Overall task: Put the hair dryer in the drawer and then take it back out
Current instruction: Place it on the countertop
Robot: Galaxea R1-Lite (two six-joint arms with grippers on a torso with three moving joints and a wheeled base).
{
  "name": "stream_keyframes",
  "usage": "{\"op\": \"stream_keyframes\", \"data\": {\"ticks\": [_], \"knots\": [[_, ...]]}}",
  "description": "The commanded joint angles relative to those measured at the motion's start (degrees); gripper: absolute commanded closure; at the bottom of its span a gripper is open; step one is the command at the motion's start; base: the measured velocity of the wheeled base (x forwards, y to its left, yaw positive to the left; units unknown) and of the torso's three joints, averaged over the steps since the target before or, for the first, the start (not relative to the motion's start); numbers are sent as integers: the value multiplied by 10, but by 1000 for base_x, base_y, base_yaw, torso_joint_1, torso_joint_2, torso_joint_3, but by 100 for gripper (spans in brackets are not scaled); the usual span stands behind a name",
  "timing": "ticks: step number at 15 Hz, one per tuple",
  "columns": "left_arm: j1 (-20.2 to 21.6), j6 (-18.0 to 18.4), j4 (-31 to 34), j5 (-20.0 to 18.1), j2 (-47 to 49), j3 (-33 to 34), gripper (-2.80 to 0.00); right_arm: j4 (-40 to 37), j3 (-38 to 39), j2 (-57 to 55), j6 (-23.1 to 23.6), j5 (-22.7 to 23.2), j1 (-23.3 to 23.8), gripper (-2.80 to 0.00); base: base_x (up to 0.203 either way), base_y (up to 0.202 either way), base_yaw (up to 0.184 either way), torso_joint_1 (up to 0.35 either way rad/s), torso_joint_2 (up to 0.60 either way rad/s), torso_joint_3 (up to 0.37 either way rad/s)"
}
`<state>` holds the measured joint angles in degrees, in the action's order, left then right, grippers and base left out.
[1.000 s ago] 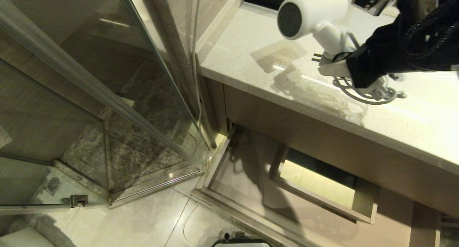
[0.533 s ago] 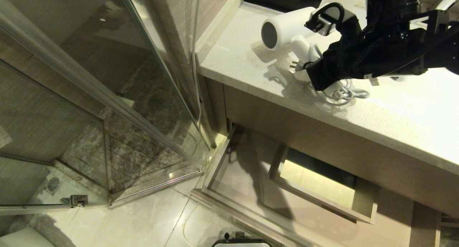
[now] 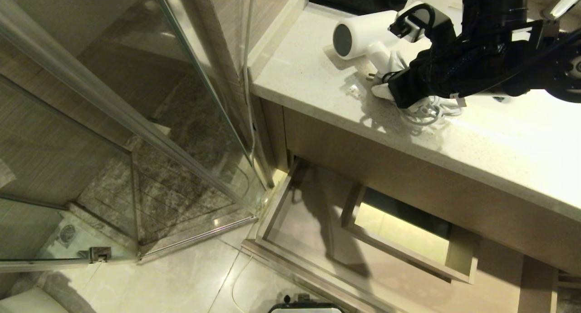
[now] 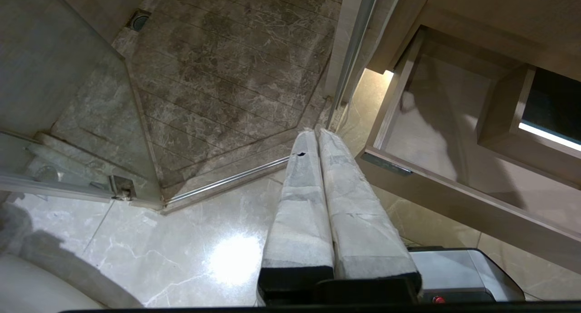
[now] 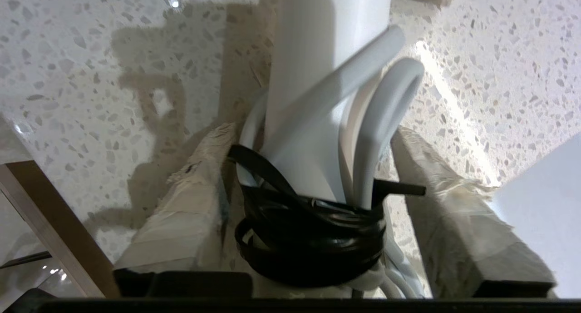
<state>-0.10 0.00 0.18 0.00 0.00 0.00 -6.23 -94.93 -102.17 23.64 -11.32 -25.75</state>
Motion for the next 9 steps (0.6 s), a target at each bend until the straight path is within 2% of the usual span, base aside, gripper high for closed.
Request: {"op": "stream_keyframes", "data": {"ticks": [1, 5, 9], "knots": [[0, 0, 0, 0, 0, 0, 0, -2, 1, 13, 1, -1, 4, -280, 0, 0, 0, 0, 0, 0], [0, 0, 0, 0, 0, 1, 0, -5, 19, 88, -4, 0, 10, -280, 0, 0, 0, 0, 0, 0], [0, 0, 0, 0, 0, 1, 0, -4, 108, 179, -5, -1, 12, -280, 0, 0, 0, 0, 0, 0]]}}
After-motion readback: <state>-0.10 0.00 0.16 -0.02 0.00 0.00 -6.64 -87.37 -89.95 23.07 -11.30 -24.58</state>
